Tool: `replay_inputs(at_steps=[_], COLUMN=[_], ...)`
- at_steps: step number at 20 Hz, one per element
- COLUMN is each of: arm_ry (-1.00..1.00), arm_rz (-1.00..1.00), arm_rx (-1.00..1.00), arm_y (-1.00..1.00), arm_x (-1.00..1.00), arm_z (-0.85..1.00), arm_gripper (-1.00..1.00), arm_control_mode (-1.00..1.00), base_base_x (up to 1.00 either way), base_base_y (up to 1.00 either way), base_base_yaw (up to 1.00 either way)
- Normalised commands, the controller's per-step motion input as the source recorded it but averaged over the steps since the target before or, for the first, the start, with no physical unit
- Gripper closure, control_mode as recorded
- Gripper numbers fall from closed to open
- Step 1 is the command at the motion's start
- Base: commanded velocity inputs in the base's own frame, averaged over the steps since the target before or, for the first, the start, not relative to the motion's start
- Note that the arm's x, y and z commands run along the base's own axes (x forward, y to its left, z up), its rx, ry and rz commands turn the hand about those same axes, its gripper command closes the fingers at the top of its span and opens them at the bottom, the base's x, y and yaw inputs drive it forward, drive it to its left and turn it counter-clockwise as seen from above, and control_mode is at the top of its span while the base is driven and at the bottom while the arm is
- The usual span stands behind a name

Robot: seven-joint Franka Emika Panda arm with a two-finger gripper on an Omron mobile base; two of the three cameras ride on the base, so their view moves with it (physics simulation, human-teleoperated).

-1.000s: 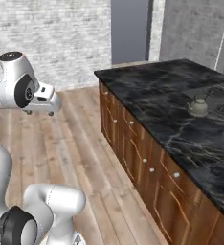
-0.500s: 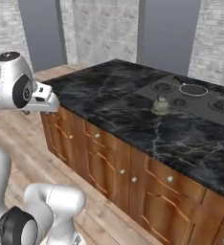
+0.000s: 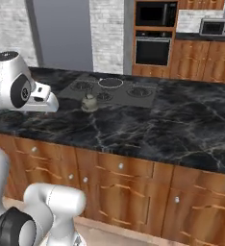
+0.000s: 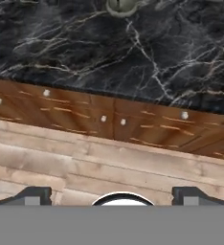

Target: Pick the kettle from the counter and place it on a stove burner. Then turn the burner on.

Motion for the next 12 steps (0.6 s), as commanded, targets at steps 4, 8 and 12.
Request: replay_inputs(at_steps=[4, 8, 12], arm_ry=[0.0, 0.0, 0.0], arm_rz=[0.0, 0.0, 0.0], arm_rx=[0.0, 0.0, 0.0], arm_y=[0.0, 0.0, 0.0], arm_x=[0.0, 0.0, 0.0], arm_z=[0.0, 0.0, 0.0], arm_gripper=[-1.0, -1.0, -1.0], arm_control_mode=[1.0, 1.0, 1.0], base_base_x=[0.85, 1.0, 0.89], base_base_y=[0.09, 0.53, 0.66], base_base_yaw=[-0.66, -0.35, -0.07])
